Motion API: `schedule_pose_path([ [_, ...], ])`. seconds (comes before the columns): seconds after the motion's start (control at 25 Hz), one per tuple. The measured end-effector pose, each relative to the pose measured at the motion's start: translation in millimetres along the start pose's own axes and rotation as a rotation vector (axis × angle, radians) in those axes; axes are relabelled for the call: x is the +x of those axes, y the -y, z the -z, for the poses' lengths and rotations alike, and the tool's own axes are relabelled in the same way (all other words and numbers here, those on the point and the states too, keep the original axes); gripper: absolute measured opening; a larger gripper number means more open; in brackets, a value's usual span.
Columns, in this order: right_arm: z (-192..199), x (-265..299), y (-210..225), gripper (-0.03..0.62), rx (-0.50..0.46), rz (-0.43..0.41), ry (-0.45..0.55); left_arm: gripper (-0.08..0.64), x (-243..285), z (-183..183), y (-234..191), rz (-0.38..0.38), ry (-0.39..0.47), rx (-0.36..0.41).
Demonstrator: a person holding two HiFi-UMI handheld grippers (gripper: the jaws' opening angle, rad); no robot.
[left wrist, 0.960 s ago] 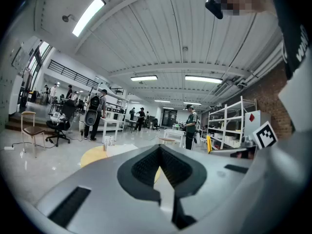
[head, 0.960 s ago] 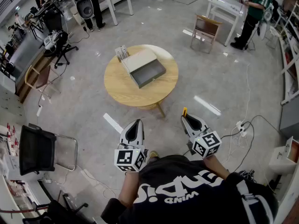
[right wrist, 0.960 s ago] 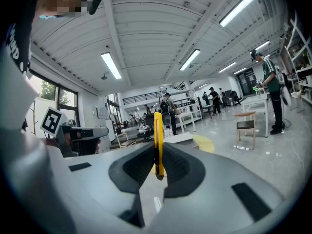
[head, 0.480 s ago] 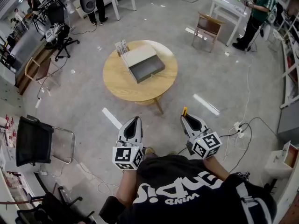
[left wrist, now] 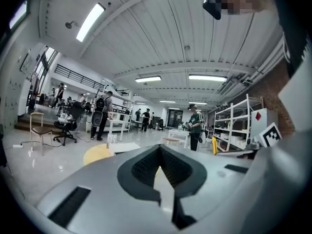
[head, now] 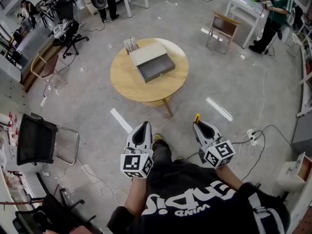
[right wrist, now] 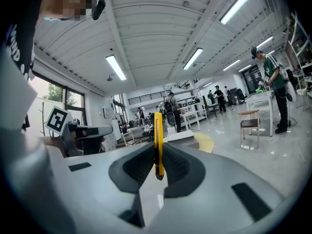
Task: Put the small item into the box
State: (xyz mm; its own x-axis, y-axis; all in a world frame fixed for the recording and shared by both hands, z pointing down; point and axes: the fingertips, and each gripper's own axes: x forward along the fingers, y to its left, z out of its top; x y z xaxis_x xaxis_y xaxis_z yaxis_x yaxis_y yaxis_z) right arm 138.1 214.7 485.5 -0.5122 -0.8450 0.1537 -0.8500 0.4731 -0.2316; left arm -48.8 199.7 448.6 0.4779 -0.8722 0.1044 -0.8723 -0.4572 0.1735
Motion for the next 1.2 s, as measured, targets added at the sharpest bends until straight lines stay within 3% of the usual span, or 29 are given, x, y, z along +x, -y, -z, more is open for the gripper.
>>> schedule_pose_path([
  [0.44,-14.8,42.1,33.9,0.044,-0.010,0.016,0.010,0.009,67.5,-8.7,-22.0,0.044,0.014,-0.001],
  [1.2,-66.2,223.8,71.3,0.044,-0.004,-0.004,0.018,0.009,200.9,-46.4,-144.1,0.068,-0.032,-0.004],
])
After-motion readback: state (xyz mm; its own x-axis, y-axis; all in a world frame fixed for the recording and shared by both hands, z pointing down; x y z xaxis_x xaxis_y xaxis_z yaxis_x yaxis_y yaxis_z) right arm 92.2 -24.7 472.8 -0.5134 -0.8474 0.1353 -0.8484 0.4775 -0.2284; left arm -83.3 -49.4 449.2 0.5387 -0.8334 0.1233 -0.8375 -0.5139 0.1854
